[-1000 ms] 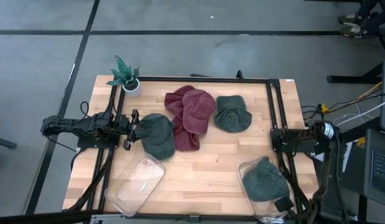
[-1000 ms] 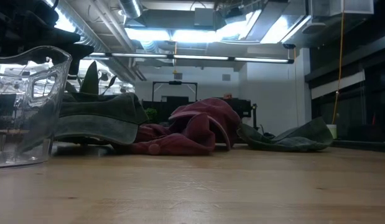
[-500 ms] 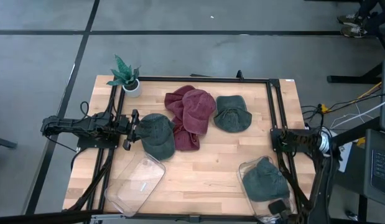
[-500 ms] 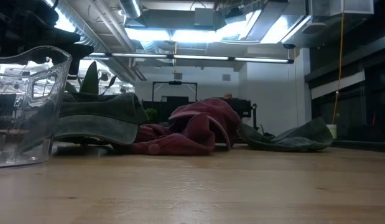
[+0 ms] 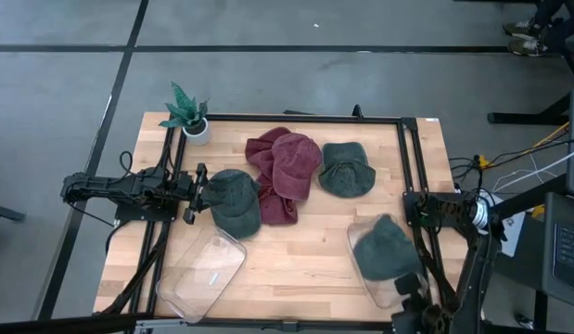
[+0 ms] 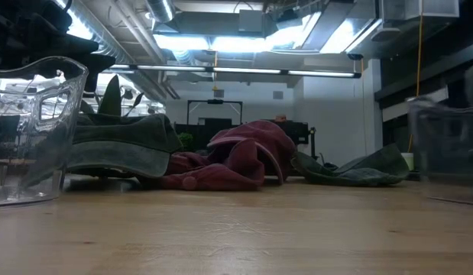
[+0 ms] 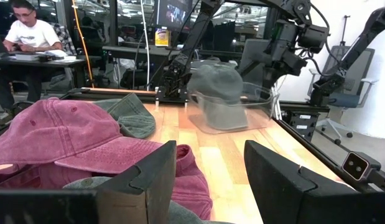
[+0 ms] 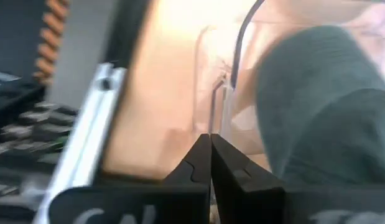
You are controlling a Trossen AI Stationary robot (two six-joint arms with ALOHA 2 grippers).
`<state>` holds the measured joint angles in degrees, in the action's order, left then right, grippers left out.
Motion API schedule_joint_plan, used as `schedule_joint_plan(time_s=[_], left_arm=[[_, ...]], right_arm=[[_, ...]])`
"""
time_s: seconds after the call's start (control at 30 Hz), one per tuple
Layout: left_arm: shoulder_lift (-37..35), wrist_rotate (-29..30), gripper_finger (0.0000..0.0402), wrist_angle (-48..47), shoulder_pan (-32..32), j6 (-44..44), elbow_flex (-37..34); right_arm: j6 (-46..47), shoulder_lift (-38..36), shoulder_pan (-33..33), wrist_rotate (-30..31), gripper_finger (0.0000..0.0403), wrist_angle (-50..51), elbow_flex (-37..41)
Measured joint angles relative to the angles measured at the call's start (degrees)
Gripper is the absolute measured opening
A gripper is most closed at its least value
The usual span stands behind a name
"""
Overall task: Pick & Place hat
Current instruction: Adjust the right transparent bin, then put the right green cap into the right transparent bin
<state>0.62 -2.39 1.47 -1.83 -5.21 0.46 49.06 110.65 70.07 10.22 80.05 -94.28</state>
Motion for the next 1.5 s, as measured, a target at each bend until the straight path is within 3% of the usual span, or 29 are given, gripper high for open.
schedule_joint_plan(time_s=[0.33, 0.77, 1.03, 1.17, 1.37, 1.5], left_arm=[[0.0, 0.0, 0.0185, 0.0, 0.0, 0.0, 0.0], [0.0, 0.0, 0.0185, 0.0, 0.0, 0.0, 0.0], [0.0, 0.0, 0.0185, 0.0, 0.0, 0.0, 0.0], [0.0, 0.0, 0.0185, 0.0, 0.0, 0.0, 0.0], [0.0, 0.0, 0.0185, 0.0, 0.0, 0.0, 0.0], [0.0, 0.0, 0.0185, 0.0, 0.0, 0.0, 0.0]], right_arm=[[1.5, -2.1, -4.1, 11.9, 0.0005, 7.5, 1.4], [12.0, -15.0, -13.9, 10.4, 0.0014, 1.6, 7.7], [11.7, -17.7, -22.4, 11.1, 0.0009, -8.5, 7.7], [7.2, -17.8, -28.2, 11.1, 0.0022, -12.3, 7.7], [-10.9, -19.8, -38.0, 5.1, 0.0062, -21.0, 7.7], [-17.7, -21.4, -44.4, 3.9, 0.0100, -24.0, 7.7]])
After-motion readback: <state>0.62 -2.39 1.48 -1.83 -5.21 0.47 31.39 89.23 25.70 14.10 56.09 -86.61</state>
